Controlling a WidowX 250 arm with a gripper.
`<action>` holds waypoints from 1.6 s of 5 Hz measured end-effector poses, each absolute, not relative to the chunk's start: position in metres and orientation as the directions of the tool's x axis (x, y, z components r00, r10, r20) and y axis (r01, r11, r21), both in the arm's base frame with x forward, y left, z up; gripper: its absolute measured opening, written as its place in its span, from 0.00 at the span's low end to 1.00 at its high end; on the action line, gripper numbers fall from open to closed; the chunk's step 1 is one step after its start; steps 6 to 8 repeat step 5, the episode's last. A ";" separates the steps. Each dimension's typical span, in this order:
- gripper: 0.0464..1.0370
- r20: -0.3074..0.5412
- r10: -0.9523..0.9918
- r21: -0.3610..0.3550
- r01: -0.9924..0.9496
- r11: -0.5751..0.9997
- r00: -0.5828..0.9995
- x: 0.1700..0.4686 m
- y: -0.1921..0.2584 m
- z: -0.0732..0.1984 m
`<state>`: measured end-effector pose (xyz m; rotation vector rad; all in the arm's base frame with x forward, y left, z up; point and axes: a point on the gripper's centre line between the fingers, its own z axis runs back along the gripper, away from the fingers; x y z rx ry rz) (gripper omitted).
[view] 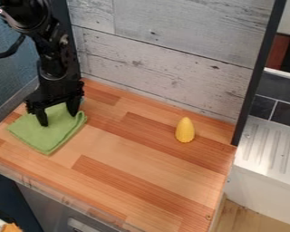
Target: Move the green cloth to the left side of the table
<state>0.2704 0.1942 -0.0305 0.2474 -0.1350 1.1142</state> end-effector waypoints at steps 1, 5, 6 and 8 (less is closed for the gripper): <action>0.96 0.204 0.873 0.110 -0.897 0.429 0.443 0.262 0.190 -0.027; 0.96 0.215 0.831 0.008 -0.852 0.523 0.513 0.264 0.175 0.034; 0.96 0.215 0.831 0.008 -0.852 0.523 0.513 0.264 0.175 0.034; 0.96 0.215 0.831 0.008 -0.852 0.523 0.513 0.264 0.175 0.034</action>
